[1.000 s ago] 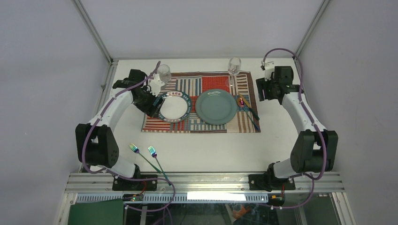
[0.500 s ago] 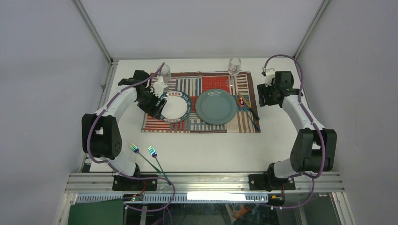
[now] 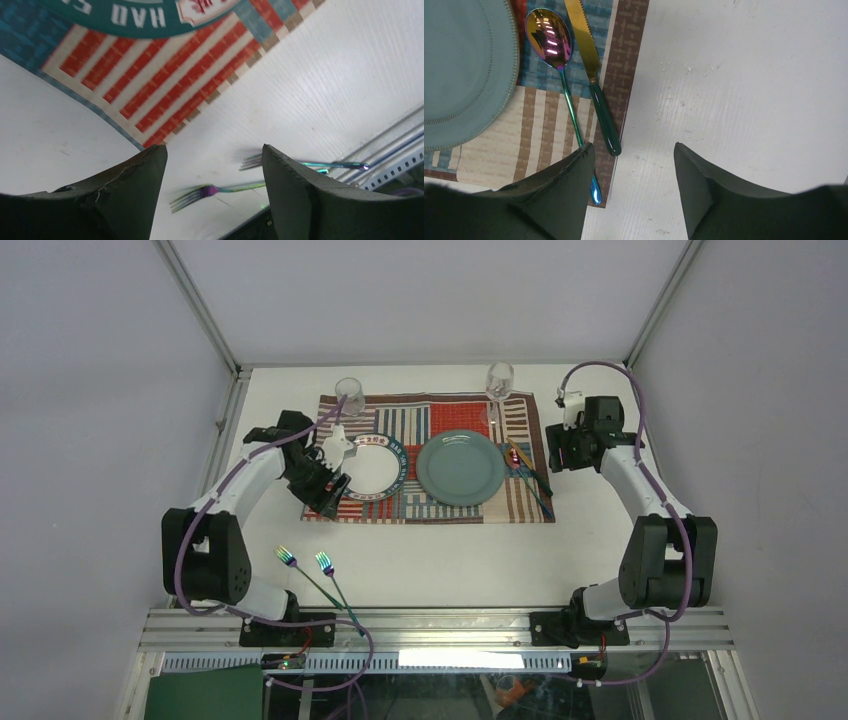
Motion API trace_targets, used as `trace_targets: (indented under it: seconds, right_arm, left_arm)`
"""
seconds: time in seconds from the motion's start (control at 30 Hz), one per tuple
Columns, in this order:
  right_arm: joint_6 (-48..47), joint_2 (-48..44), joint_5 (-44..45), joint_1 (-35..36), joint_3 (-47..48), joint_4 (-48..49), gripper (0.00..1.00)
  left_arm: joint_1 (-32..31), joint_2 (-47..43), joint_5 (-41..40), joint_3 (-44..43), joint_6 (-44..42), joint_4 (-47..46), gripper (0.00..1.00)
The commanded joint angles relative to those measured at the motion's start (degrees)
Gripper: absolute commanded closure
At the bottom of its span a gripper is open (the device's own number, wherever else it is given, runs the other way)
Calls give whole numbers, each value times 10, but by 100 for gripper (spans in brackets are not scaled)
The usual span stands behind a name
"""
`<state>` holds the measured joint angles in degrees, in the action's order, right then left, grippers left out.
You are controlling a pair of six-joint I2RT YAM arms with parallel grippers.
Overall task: Set the dinner table for one person
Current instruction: Pick up the fork at the center of the board.
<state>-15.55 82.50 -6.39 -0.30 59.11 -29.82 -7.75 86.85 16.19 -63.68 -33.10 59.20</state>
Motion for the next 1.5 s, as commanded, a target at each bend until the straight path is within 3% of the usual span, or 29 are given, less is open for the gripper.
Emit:
trace_targets:
  seconds: [0.0,0.3,0.43,0.5,0.67,0.77,0.9,1.0,1.2,1.47]
  right_arm:
    - [-6,-21,-12,-2,-1,17,38]
    - [-1,-4,-43,-2,7,8,38]
    - [-41,-21,-137,13,25,-43,39]
    - [-51,-33,-126,55,44,-63,35]
    - [-53,12,-91,214,130,-159,35]
    - [-44,14,-63,269,135,-141,34]
    - [-40,35,-112,316,139,-146,34]
    - [-33,54,-79,390,129,-134,34]
    - [6,134,-28,533,173,-120,32]
    - [158,234,-7,596,315,-95,31]
  left_arm:
    - [13,-86,10,36,-31,52,27]
    - [15,-170,52,70,-78,176,26]
    - [15,-187,40,68,-75,190,28]
    - [15,-198,42,56,-68,188,28]
    - [15,-219,32,29,-51,179,29]
    - [15,-223,33,41,-49,197,27]
    - [15,-256,15,54,-50,214,28]
    - [15,-289,2,34,-47,211,26]
    - [18,-308,-54,6,23,131,19]
    - [22,-295,-94,-25,110,33,13]
